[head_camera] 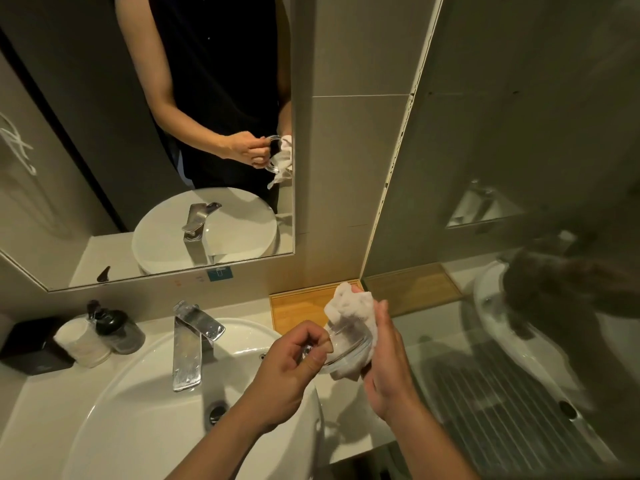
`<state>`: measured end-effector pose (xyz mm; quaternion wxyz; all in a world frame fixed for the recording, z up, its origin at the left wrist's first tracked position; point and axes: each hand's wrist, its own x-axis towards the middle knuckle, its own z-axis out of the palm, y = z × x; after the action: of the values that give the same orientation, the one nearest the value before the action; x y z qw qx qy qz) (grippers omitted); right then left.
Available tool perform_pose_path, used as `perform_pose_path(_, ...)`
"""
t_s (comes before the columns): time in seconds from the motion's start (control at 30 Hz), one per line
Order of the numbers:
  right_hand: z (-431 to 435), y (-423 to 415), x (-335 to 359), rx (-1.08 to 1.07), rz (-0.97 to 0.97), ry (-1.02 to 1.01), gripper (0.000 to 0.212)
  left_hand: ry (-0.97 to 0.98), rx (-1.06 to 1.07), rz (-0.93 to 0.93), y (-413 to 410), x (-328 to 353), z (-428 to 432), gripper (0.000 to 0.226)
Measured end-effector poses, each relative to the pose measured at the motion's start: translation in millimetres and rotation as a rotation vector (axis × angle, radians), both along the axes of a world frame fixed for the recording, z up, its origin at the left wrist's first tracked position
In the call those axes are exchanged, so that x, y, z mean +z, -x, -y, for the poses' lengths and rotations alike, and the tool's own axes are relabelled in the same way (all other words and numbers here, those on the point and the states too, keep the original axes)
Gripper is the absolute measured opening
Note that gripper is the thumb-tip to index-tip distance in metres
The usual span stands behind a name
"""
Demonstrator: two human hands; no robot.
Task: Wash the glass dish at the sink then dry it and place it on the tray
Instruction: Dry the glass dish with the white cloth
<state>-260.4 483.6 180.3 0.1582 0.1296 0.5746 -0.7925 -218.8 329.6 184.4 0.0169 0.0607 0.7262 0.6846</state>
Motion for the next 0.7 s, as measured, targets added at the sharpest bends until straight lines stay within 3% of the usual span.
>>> perform_pose_path(0.13, 2.4, -3.1, -6.3, -0.087, -0.095, -0.038, 0.036, 0.226, -0.086, 0.035, 3.1, 6.2, 1.7, 0.022)
perform_pose_path(0.2, 7.8, -6.0, -7.1, -0.133, -0.198, -0.085, 0.036, 0.242, -0.113, 0.058, 4.1, 13.3, -1.8, 0.023)
perform_pose_path(0.37, 15.3, -13.1, -6.3, -0.147, -0.351, -0.216, 0.043, 0.193, -0.008, 0.045, 3.7, 21.3, -14.7, 0.015)
perform_pose_path(0.53, -16.6, -7.1, 3.5, 0.12, -0.305, -0.149, 0.032, 0.047, 0.065, 0.015, 6.3, 11.4, -1.8, 0.014)
perform_pose_path(0.7, -23.4, -4.5, 5.5, 0.247, -0.427, -0.28, 0.051, -0.118, 0.011, 0.014, 2.5, 9.6, -1.7, 0.019)
